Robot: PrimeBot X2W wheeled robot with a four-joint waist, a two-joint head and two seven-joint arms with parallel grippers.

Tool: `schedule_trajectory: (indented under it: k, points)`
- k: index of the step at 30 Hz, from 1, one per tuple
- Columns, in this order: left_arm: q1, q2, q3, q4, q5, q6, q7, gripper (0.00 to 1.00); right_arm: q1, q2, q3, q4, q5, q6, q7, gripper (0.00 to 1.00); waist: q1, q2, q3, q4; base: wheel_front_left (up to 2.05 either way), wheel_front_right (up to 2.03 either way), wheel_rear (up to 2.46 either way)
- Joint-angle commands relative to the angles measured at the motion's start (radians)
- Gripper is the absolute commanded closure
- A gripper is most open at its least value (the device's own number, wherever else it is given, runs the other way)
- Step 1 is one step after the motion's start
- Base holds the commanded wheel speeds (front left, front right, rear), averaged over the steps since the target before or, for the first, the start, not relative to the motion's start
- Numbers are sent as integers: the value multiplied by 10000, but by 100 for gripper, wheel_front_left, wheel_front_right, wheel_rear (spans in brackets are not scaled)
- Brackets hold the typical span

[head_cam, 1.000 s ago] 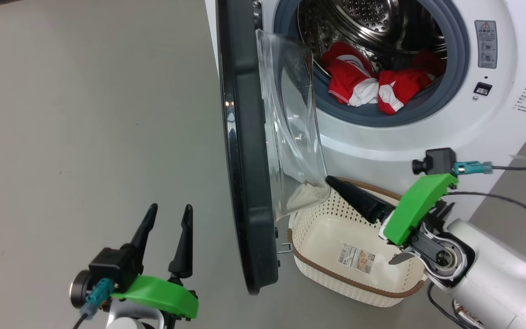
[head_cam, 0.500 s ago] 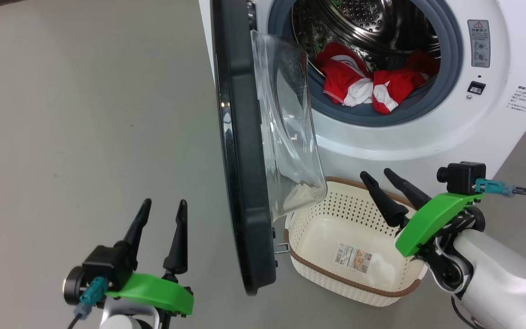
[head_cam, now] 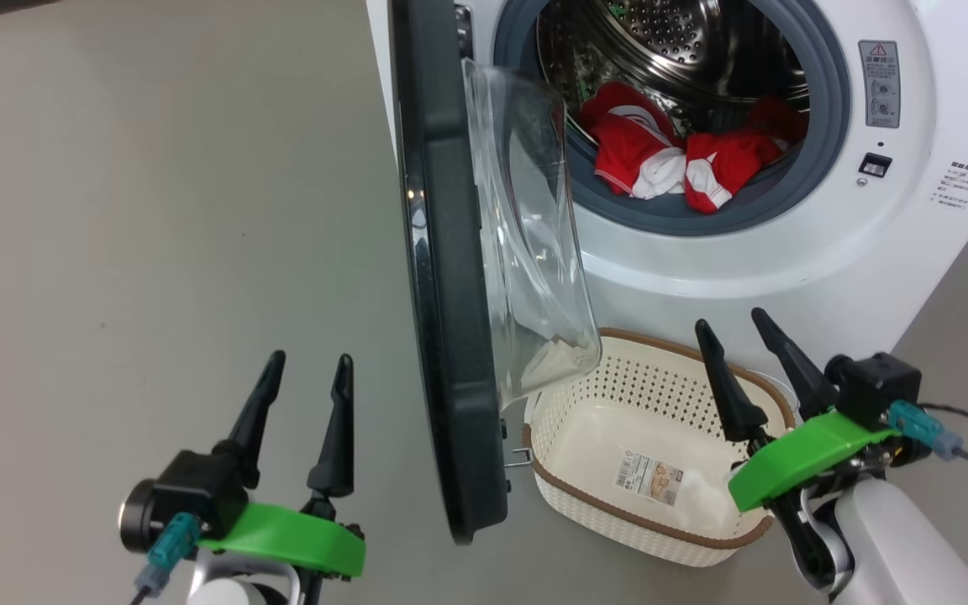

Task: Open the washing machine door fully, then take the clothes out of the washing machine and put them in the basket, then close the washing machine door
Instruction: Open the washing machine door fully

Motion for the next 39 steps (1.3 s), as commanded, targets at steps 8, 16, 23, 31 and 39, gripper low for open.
schedule_trajectory:
  k: [8,16,23,31,39]
  points:
    - [211,172,229,-484,10,154,-120,0,1509,804,-1185,-1900,-1864,73,-119,0,0,-1,-101,74,0,0,0]
    - [361,172,191,-479,9,194,-120,0,2291,899,-1459,-2677,-2060,73,-119,0,0,-1,-129,65,0,0,0]
    - [344,172,124,-451,-26,239,-120,0,2434,902,-1419,-2881,-2115,73,-120,0,0,-1,-85,74,0,0,0]
    - [355,172,152,-390,-60,255,-120,0,2399,903,-1339,-2908,-2043,73,-120,0,0,-1,-81,56,0,0,0]
    - [283,172,147,-193,80,116,-120,100,2320,903,-1293,-2847,-1987,73,-120,0,0,-1,-58,-13,0,0,0]
